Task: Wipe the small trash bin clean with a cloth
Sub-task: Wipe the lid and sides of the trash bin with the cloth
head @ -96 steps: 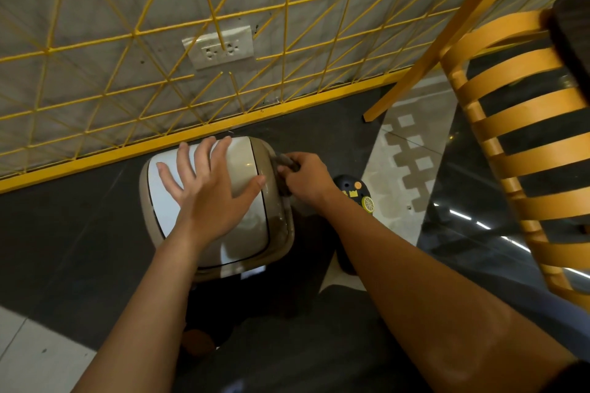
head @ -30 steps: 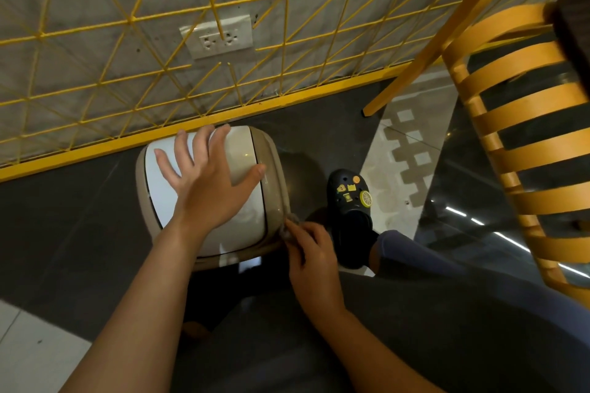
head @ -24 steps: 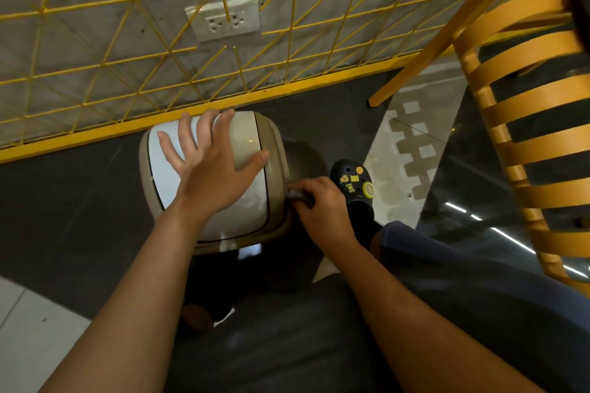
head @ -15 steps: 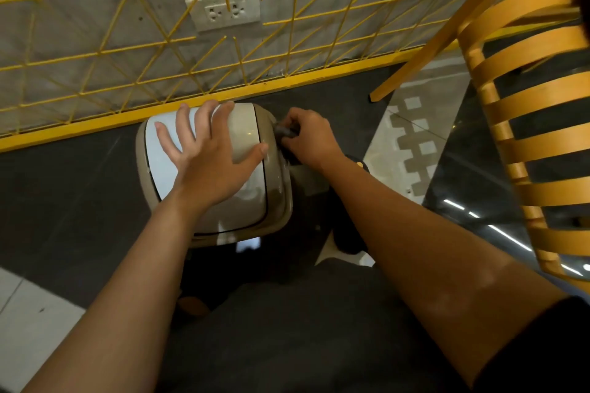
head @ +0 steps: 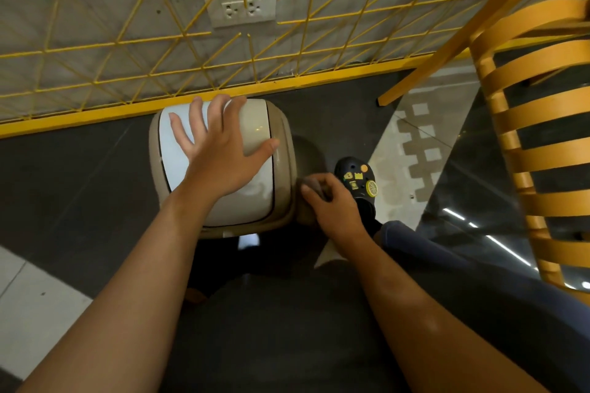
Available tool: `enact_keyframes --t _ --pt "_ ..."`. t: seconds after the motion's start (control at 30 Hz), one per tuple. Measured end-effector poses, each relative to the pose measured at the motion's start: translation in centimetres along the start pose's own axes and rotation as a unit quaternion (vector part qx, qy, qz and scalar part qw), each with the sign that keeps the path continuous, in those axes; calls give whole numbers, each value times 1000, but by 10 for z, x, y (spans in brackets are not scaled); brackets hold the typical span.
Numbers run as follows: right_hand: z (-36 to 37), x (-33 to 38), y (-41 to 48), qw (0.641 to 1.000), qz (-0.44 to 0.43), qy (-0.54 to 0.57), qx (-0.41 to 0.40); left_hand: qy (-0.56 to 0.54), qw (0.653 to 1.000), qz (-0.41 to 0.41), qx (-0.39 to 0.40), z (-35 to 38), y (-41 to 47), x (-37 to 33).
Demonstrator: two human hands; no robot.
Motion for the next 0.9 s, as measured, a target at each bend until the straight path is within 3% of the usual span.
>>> enact_keyframes --t 0.17,0.4,0.53,0.63,0.8,0.9 --pt "-23 37 30 997 -11 73 -10 5 1000 3 12 2 3 2" --pt "-16 67 54 996 -66 -15 54 19 1000 2 14 3 3 3" --pt "-9 61 54 994 -5 -4 114 24 1000 0 14 4 3 3" --pt "-9 51 51 994 12 -29 101 28 1000 -4 14 4 4 2" --pt "-1 57 54 996 28 45 77 25 1000 -4 19 4 3 1" --pt "2 65 65 998 14 -46 39 25 1000 -3 18 4 3 0"
Point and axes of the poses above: each hand's wrist, its own y-axis towards the middle knuckle, its own z-axis out of the palm, x = y × z, the point moved 3 cm from there along y, towards the middle knuckle, and after that the axes turned 2 degrees about y, right-handed, at the moved point
